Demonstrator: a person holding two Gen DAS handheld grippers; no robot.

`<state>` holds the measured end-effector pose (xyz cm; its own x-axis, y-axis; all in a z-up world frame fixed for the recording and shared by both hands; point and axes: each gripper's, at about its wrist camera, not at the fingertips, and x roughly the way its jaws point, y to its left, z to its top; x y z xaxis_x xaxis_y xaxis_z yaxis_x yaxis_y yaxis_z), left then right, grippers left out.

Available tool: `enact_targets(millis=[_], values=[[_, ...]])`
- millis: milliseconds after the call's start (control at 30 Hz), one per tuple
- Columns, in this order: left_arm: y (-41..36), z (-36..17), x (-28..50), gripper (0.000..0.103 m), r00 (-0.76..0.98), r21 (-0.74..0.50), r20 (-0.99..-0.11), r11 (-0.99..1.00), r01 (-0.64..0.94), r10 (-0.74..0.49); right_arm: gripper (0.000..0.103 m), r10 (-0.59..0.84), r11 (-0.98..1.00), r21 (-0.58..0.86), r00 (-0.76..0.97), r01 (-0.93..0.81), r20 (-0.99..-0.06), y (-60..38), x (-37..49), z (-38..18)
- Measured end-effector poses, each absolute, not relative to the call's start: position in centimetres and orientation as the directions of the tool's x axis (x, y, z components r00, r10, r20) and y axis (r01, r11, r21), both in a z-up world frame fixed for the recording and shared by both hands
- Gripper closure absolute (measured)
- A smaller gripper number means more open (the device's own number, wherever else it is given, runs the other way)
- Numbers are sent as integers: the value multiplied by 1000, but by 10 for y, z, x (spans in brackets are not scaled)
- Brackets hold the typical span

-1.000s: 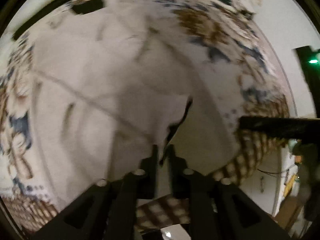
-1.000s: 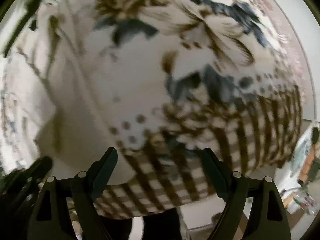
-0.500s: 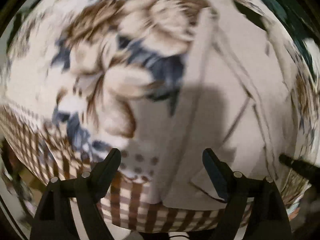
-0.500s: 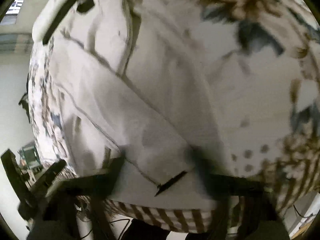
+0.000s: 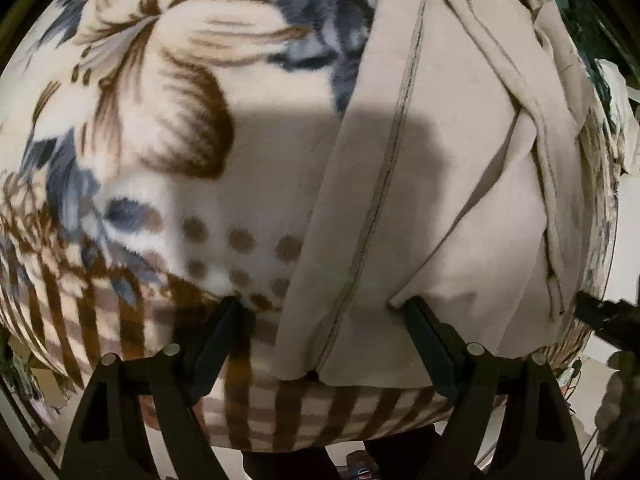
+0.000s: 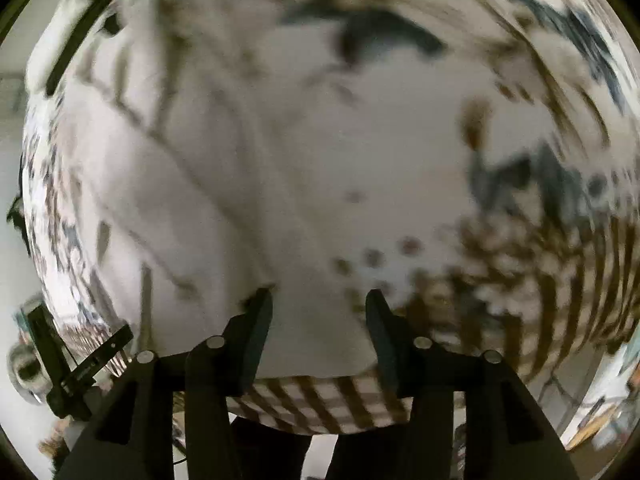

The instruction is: Fold small clothes

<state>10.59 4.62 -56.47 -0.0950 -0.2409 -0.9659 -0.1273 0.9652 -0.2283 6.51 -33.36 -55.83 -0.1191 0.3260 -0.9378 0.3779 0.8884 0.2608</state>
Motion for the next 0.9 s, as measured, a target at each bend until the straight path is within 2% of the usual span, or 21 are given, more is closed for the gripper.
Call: enact_targets(millis=[167, 233, 300, 367, 433, 467, 700, 900], values=[[41, -549, 93, 23, -81, -304, -947, 949, -77, -310, 52, 435, 839, 328, -175, 435, -883, -376, 54, -580], [33, -550, 82, 42, -97, -328, -938, 943, -58, -333, 52, 455, 833, 339, -194, 438, -869, -381, 52, -586], [28, -552, 76, 96, -107, -312, -943, 949, -49, -316, 52, 459, 830, 341, -193, 441, -867, -395, 43, -586], [32, -548, 70, 99, -86, -350, -930, 932, -89, -358, 53, 456, 827, 343, -172, 446, -873, -404, 38, -585], [33, -544, 68, 99, -58, -378, -920, 918, -121, -387, 75, 471, 813, 366, -140, 453, -871, -403, 32, -581], [38, -544, 67, 99, -54, -390, -915, 910, -139, -400, 96, 477, 810, 375, -134, 451, -869, -398, 34, -584], [88, -501, 77, 99, 46, -519, -846, 799, -304, -532, 97, 511, 776, 445, -32, 447, -859, -409, 27, -538], [105, -468, 144, 99, 195, -629, -774, 699, -340, -602, 98, 563, 717, 548, 106, 430, -820, -393, 75, -483]])
